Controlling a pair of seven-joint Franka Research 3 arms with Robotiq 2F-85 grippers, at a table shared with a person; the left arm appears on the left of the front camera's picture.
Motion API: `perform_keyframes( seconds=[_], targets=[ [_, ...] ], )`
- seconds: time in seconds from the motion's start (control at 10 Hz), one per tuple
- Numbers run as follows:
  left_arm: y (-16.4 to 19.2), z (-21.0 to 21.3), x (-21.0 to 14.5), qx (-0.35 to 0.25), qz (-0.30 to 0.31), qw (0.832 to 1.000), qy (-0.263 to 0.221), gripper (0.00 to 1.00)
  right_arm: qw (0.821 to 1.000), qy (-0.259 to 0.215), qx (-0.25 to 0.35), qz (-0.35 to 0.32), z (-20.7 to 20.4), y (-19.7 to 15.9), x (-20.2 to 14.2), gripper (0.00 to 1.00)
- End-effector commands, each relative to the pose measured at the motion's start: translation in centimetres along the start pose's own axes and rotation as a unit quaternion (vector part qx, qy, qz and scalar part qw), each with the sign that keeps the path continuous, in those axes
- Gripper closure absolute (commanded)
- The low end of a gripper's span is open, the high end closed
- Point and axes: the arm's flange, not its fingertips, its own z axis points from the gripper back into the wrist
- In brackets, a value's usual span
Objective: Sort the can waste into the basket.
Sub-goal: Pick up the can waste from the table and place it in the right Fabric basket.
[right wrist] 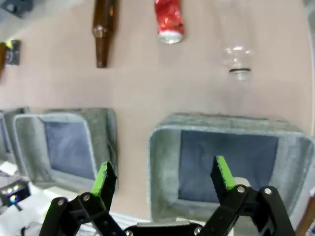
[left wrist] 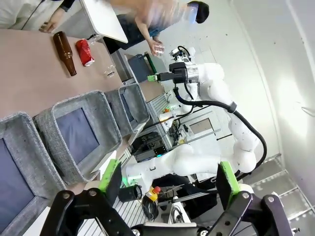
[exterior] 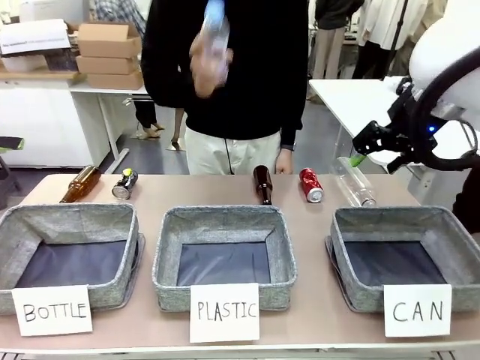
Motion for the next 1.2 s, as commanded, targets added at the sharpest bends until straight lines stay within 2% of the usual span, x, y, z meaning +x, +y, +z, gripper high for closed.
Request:
perform_keyframes(
  seconds=[0.0,0.2,0.3,0.4,0.5,0.6,0.8,0.9,1.1],
  targets=[
    [-0.2,0.0,0.2,-0.009,-0.012,1.0,-0.004,0.0,1.0,-0.01,-0.005,0.004,0.4,0.4,-0.5,0.0],
    [-0.2,0.0,0.2,-0.009,-0.012,1.0,-0.004,0.0,1.0,-0.001,0.004,0.003,0.4,-0.1,-0.1,0.0],
    [-0.2,0.0,0.2,-0.009,-0.012,1.0,-0.004,0.0,0.999,-0.024,0.004,0.033,-0.4,-0.1,2.2,0.0],
    [-0.2,0.0,0.2,-0.009,-0.012,1.0,-0.004,0.0,0.997,-0.009,0.009,0.074,-3.0,0.6,6.4,0.0],
    [-0.2,0.0,0.2,-0.009,-0.012,1.0,-0.004,0.0,0.995,0.006,-0.01,0.1,-5.7,1.4,9.8,0.0],
    [-0.2,0.0,0.2,-0.009,-0.012,1.0,-0.004,0.0,0.995,0.011,-0.066,0.078,-9.0,2.0,12.6,0.0],
    [-0.2,0.0,0.2,-0.009,-0.012,1.0,-0.004,0.0,0.989,0.059,-0.1,0.088,-15.2,2.3,16.4,0.0],
    [-0.2,0.0,0.2,-0.009,-0.012,1.0,-0.004,0.0,0.988,0.068,-0.096,0.104,-17.8,2.5,17.4,0.0],
    [-0.2,0.0,0.2,-0.009,-0.012,1.0,-0.004,0.0,0.985,0.065,-0.13,0.091,-21.8,1.9,19.1,0.0]
  ],
)
